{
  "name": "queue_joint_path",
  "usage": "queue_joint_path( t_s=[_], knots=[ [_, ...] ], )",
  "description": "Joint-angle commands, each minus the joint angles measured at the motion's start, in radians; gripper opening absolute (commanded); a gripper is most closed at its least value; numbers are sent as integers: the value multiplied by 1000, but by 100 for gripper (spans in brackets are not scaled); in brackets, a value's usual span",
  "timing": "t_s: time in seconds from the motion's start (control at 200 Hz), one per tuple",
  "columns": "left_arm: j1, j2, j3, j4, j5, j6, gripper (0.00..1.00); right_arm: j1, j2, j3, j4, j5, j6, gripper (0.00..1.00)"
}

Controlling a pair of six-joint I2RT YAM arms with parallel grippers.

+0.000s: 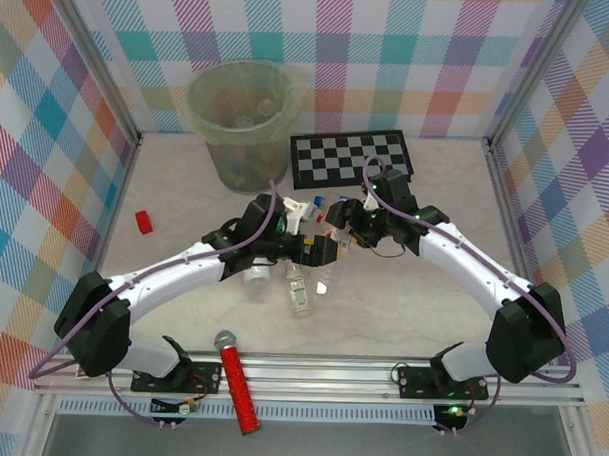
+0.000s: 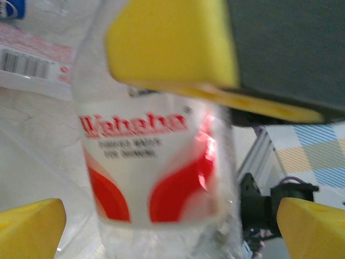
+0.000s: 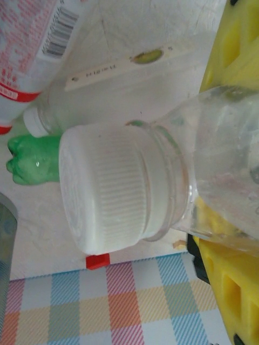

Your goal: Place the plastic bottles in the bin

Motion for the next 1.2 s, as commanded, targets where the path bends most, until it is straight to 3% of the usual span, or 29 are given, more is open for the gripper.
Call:
queue_joint_path(
  t_s=[0.0, 0.16, 0.51, 0.85, 1.09, 1.195],
  knots=[
    [-10, 16, 51, 8, -59, 19, 100, 7, 3, 20, 67, -53, 9, 62],
    [-11, 36, 50, 34, -18, 1, 97, 7, 4, 12, 109, -50, 27, 62],
    [-11, 36, 30, 72, 4, -18, 57, 8, 22, 14, 138, -25, 63, 67],
    [-11, 30, 22, 52, -36, -10, 56, 4, -34, 51, -11, 84, 32, 86],
    [13, 37, 53, 14, -41, 4, 56, -27, -164, 80, -198, 272, -30, 100],
    [43, 15, 124, -98, -62, 79, 56, -52, -203, 81, -282, 342, -42, 99]
  ],
)
